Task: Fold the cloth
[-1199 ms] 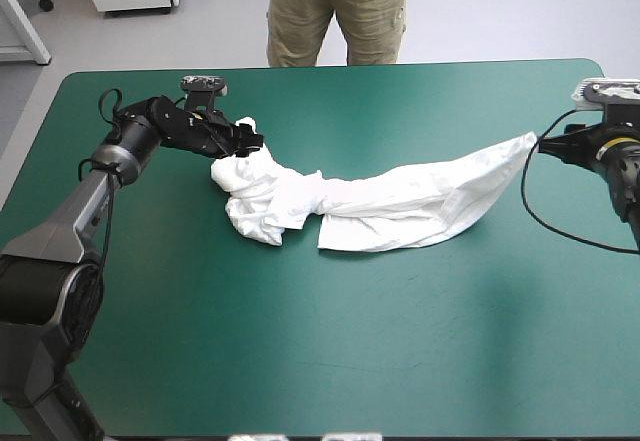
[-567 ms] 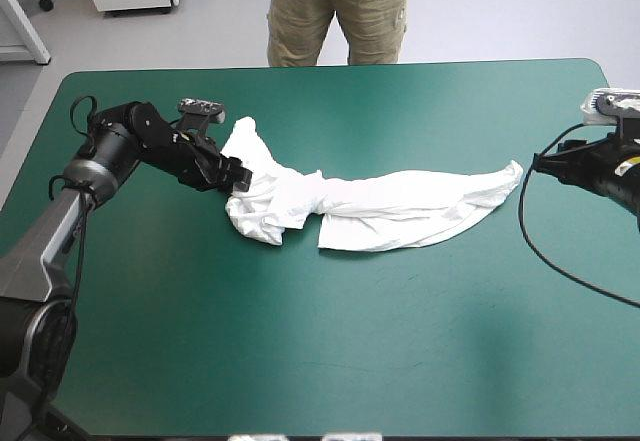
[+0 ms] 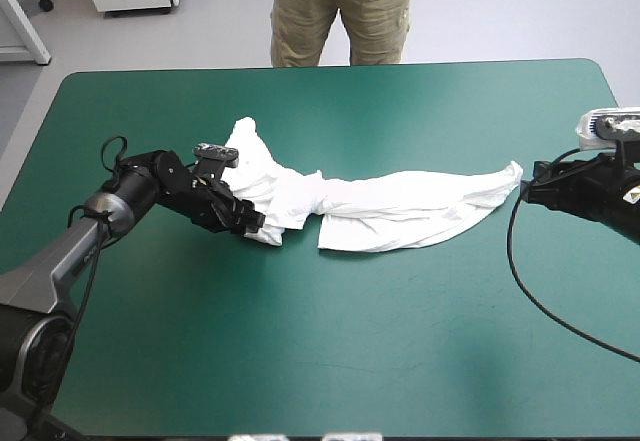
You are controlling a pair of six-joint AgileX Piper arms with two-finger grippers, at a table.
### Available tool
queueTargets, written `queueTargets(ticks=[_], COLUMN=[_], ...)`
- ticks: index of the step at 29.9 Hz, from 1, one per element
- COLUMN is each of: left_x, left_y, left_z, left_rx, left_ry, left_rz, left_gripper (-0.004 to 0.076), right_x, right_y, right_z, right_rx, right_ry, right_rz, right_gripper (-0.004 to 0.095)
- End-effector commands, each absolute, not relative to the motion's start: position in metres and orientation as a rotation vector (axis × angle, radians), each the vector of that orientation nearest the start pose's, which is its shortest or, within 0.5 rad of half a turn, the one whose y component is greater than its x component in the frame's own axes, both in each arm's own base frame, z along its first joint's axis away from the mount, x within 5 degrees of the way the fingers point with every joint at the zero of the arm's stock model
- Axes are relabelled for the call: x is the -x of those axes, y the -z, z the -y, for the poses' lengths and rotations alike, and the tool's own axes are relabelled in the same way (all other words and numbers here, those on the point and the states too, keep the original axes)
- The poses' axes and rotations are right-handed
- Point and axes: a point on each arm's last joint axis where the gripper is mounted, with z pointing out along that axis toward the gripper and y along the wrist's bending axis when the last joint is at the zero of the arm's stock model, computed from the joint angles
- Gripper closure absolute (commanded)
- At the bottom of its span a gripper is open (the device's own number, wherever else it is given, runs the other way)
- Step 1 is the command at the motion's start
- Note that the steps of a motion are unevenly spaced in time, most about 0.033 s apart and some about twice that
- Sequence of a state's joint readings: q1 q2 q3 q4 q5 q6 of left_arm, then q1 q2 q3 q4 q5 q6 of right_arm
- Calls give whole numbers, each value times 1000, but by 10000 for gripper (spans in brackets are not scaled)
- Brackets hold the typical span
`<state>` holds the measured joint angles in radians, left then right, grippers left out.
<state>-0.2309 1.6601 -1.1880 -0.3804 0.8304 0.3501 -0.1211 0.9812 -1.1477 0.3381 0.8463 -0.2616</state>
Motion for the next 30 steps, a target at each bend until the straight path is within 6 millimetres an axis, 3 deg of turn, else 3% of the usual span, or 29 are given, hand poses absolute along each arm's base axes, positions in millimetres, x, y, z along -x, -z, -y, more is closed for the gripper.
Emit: queueTargets(ticks=[1, 6, 10, 12, 16, 23, 30], left_x=[-333, -342, -343, -343, -343, -343, -341], left_y=[-246, -223, -219, -219, -219, -224, -236], left_z=[109, 109, 110, 110, 110, 109, 109], left_rx=[-493, -455, -444, -443, -442, -456, -462], left_ry=[423, 388, 400, 403, 402, 392, 393], left_rz=[-2639, -2699, -2709, -2711, -2709, -2693, -2664], left_gripper=[288, 288, 343, 419, 713, 733, 733], right_x=[-189, -189, -189, -189, -189, -192, -250], right_y=[-430, -430, -430, -431, -431, -422, -375], right_z=[1, 1, 2, 2, 2, 5, 13], right_rx=[46, 46, 47, 46, 56, 55, 21], right_ry=[-167, -161, -154, -153, -143, -114, -159], right_rz=[-2031, -2028, -2027, -2024, -2019, -2102, -2315], right_gripper=[422, 422, 422, 427, 477, 517, 501])
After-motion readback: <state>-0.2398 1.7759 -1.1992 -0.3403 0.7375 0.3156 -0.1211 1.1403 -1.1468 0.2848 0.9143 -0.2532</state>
